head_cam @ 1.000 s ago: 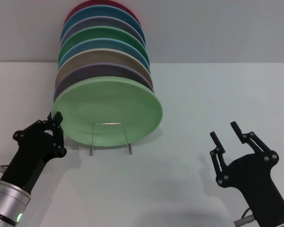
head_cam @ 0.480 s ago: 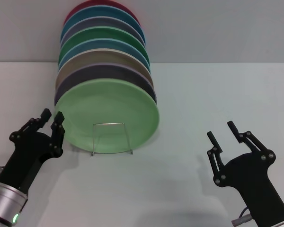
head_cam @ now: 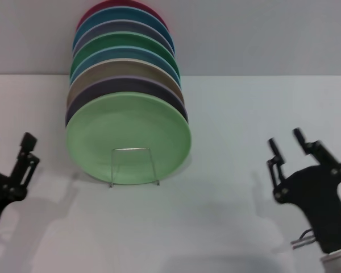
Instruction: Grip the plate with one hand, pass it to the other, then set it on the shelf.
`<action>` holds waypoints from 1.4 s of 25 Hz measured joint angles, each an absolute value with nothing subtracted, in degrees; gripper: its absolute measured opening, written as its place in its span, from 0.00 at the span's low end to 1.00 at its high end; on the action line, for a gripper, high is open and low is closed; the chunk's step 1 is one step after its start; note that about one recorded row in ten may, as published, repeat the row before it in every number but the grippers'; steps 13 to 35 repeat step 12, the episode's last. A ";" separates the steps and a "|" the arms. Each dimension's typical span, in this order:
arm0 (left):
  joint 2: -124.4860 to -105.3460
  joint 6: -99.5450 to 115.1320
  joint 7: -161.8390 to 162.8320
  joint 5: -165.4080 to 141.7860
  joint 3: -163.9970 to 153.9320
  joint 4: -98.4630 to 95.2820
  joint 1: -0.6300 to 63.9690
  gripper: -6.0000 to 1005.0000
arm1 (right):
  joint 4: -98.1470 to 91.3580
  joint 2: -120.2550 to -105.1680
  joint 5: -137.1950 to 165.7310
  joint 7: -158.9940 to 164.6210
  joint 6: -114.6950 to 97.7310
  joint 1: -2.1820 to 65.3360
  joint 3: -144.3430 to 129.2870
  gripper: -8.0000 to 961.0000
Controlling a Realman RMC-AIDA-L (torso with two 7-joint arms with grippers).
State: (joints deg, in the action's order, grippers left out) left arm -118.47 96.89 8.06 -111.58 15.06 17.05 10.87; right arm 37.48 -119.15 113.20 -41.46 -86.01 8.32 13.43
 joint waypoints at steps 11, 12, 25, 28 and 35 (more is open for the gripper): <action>-118.57 95.32 7.88 -111.28 23.88 15.42 11.67 0.78 | 26.83 -119.17 113.17 -17.33 -85.84 11.23 26.99 0.38; -118.55 94.63 7.88 -111.25 25.27 15.42 11.96 0.78 | 26.83 -119.17 113.17 -17.33 -85.84 11.23 26.99 0.38; -118.55 94.63 7.88 -111.25 25.27 15.42 11.96 0.78 | 26.83 -119.17 113.17 -17.33 -85.84 11.23 26.99 0.38; -118.55 94.63 7.88 -111.25 25.27 15.42 11.96 0.78 | 26.83 -119.17 113.17 -17.33 -85.84 11.23 26.99 0.38; -118.55 94.63 7.88 -111.25 25.27 15.42 11.96 0.78 | 26.83 -119.17 113.17 -17.33 -85.84 11.23 26.99 0.38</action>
